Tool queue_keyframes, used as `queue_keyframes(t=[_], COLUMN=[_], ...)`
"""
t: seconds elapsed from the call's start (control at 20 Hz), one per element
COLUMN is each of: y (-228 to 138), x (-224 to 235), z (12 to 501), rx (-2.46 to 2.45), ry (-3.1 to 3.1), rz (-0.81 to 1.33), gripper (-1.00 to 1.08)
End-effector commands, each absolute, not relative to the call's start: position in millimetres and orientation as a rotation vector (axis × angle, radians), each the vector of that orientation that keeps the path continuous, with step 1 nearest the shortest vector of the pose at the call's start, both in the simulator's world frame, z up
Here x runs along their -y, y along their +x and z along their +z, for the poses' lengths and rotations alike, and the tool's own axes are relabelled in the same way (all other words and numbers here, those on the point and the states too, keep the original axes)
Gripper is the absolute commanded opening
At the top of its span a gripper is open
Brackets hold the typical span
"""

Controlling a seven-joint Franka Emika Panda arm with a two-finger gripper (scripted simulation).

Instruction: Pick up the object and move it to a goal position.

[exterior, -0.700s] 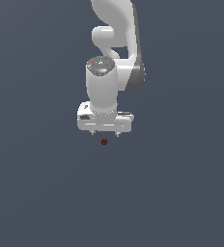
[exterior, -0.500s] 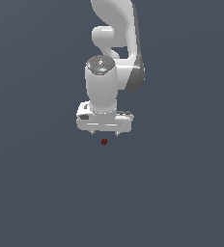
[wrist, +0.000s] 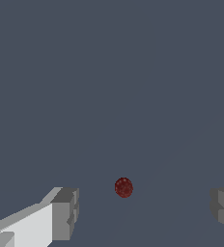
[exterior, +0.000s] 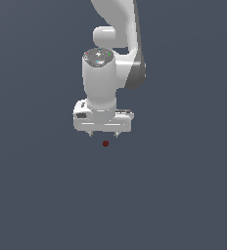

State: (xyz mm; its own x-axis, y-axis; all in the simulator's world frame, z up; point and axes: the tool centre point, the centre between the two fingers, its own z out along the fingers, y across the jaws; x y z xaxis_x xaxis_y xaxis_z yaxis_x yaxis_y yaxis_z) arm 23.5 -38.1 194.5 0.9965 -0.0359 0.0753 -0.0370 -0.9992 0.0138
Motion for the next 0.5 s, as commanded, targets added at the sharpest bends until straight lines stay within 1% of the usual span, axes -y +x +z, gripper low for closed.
queue_keyframes(t=[0.0,0.45], y=[22.9,18.3], x=[37.6,36.1], z=[192.9,179.7], rx=[0.067,0.239], ry=[3.125,3.127], rz=[0.114,0.102], gripper=[1.0,1.0])
